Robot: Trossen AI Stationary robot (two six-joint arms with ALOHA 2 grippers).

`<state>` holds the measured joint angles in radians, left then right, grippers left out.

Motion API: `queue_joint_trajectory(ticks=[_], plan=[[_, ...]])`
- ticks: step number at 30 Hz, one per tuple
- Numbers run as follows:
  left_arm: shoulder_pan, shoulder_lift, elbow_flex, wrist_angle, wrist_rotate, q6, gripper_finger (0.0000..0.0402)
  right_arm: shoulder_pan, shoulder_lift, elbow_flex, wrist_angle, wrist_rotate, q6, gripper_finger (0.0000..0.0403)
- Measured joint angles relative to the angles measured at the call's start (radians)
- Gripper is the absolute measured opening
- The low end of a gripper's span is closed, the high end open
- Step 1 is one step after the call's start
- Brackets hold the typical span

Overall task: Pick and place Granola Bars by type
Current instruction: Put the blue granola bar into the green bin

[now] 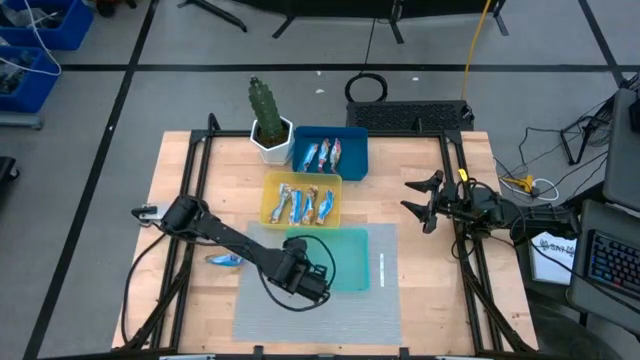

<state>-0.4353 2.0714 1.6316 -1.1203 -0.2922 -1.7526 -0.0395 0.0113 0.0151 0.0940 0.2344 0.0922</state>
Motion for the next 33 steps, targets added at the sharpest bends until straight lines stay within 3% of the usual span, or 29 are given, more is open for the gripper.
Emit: queue_joint_trajectory(ticks=[15,33], plan=[[0.033,0.064,-0.022,0.112,0.081,0.085,0.0009,0.0,0.0,0.0,0.003,0.0,0.0,0.0279],[0.04,0.064,-0.021,0.131,0.116,0.105,0.0161,0.0,0.0,0.0,0.0,0.0,0.0,0.0279]])
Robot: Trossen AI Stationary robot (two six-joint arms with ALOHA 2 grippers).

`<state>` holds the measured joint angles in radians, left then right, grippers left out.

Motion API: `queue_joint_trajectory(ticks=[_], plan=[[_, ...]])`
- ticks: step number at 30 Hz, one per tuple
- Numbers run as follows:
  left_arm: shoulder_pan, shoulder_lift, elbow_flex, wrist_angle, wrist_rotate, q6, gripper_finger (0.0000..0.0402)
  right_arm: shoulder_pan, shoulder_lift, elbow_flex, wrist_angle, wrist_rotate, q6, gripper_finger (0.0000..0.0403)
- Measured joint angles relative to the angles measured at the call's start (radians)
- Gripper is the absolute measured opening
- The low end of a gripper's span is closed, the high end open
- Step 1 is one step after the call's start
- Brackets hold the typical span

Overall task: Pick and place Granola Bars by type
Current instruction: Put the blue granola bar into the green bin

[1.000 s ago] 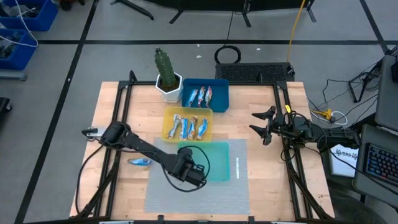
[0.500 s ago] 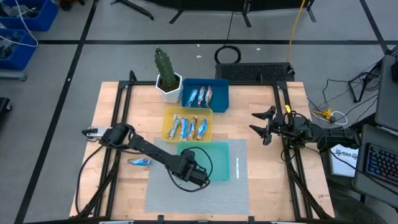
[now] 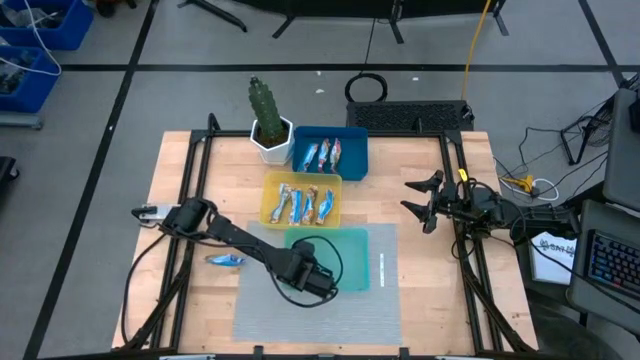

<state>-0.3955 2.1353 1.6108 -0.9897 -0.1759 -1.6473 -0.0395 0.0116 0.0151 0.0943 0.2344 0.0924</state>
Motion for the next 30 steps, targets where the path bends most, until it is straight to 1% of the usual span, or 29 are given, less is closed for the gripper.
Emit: queue_joint_trajectory(ticks=[10,16,22,30], plan=[[0.011,0.001,0.0,0.001,0.001,0.027,0.0256,0.0,0.0,0.0,0.0,0.0,0.0,0.0279],[0.011,-0.001,0.001,0.0,0.027,0.057,0.0298,0.0,0.0,0.0,0.0,0.0,0.0,0.0279],[0.017,-0.045,0.001,-0.004,0.017,0.076,0.0316,0.0,0.0,0.0,0.0,0.0,0.0,0.0279],[0.045,-0.129,0.001,-0.01,0.001,0.148,0.0303,0.0,0.0,0.0,0.0,0.0,0.0,0.0279]])
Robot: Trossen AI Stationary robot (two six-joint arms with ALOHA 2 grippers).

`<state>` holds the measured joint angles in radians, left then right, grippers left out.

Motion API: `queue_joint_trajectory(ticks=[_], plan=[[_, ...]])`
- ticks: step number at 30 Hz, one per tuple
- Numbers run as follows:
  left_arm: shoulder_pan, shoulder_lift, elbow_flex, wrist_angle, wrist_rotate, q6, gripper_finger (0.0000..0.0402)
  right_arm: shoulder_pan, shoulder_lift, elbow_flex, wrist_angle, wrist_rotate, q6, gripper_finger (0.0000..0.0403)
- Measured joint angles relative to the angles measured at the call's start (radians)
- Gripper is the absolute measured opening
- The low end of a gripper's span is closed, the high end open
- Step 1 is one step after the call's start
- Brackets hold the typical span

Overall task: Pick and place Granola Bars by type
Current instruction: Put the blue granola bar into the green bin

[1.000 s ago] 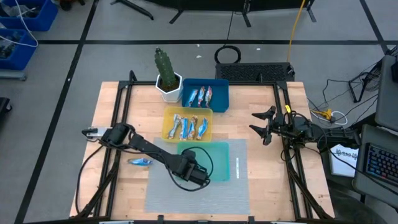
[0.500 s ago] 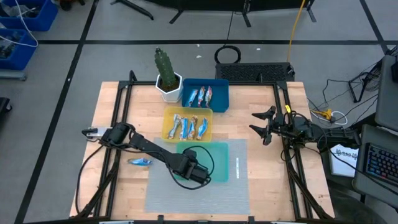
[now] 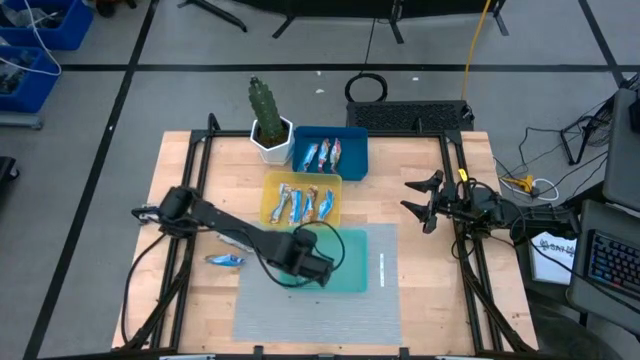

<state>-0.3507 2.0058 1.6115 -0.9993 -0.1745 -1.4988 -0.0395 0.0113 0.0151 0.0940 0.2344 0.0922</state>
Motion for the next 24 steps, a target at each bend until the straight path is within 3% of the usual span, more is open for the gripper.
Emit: queue_joint_trajectory(ticks=[5,13,20,24], plan=[[0.038,-0.102,0.0,-0.001,0.038,0.157,0.029,0.0,0.0,0.0,0.0,0.0,0.0,0.0279],[0.087,-0.273,0.0,0.001,0.139,0.541,0.0274,0.0,0.0,0.0,0.0,0.0,0.0,0.0279],[0.094,-0.424,0.0,-0.024,0.198,1.016,0.028,0.0,0.0,0.0,0.0,0.0,0.0,0.0279],[0.082,-0.485,0.0,-0.16,0.206,1.321,0.0277,0.0,0.0,0.0,0.0,0.0,0.0,0.0279]])
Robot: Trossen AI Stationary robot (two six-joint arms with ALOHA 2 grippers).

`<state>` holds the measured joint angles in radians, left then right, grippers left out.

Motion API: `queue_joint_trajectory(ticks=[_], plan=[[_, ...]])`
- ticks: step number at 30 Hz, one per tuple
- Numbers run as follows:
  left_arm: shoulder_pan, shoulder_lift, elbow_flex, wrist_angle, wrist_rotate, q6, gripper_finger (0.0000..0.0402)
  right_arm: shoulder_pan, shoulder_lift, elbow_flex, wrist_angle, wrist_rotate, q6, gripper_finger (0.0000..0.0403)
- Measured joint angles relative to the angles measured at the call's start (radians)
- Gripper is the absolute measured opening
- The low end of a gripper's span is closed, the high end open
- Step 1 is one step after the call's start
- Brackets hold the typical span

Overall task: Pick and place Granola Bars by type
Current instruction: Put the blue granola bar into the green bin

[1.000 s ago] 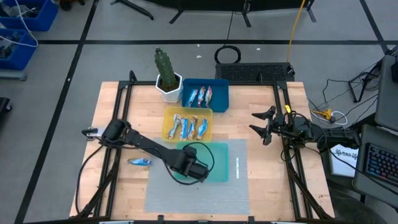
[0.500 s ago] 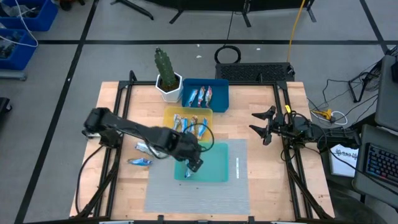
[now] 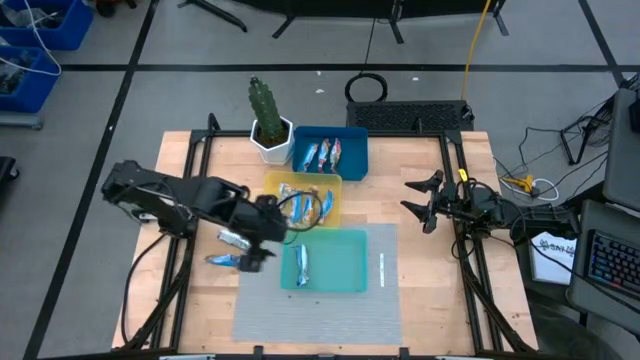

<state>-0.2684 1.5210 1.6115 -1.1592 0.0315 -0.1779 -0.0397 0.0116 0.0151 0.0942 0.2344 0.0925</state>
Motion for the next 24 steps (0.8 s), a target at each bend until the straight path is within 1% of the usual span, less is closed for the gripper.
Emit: queue_joint_trajectory(ticks=[3,5,8,11,14,18,20,24], plan=[[-0.003,-0.038,0.0,-0.132,-0.051,0.182,0.0274,0.0,0.0,0.0,-0.001,0.0,0.0,0.0279],[-0.001,-0.058,-0.002,-0.196,-0.107,0.256,0.0276,0.0,0.0,0.0,0.0,0.0,0.0,0.0279],[-0.001,-0.102,-0.053,-0.219,-0.181,0.326,0.0281,0.0,0.0,0.0,0.0,0.0,0.0,0.0279],[-0.001,-0.163,-0.166,-0.206,-0.205,0.375,0.0287,0.0,0.0,0.0,0.0,0.0,0.0,0.0279],[-0.001,-0.222,-0.286,-0.19,-0.207,0.385,0.029,0.0,0.0,0.0,0.001,0.0,0.0,0.0279],[-0.001,-0.3,-0.444,-0.152,-0.208,0.412,0.0284,0.0,0.0,0.0,0.001,0.0,0.0,0.0279],[-0.001,-0.333,-0.52,-0.121,-0.206,0.43,0.0282,0.0,0.0,0.0,0.001,0.0,0.0,0.0279],[-0.001,-0.379,-0.651,-0.061,-0.164,0.459,0.0283,0.0,0.0,0.0,0.0,0.0,0.0,0.0279]])
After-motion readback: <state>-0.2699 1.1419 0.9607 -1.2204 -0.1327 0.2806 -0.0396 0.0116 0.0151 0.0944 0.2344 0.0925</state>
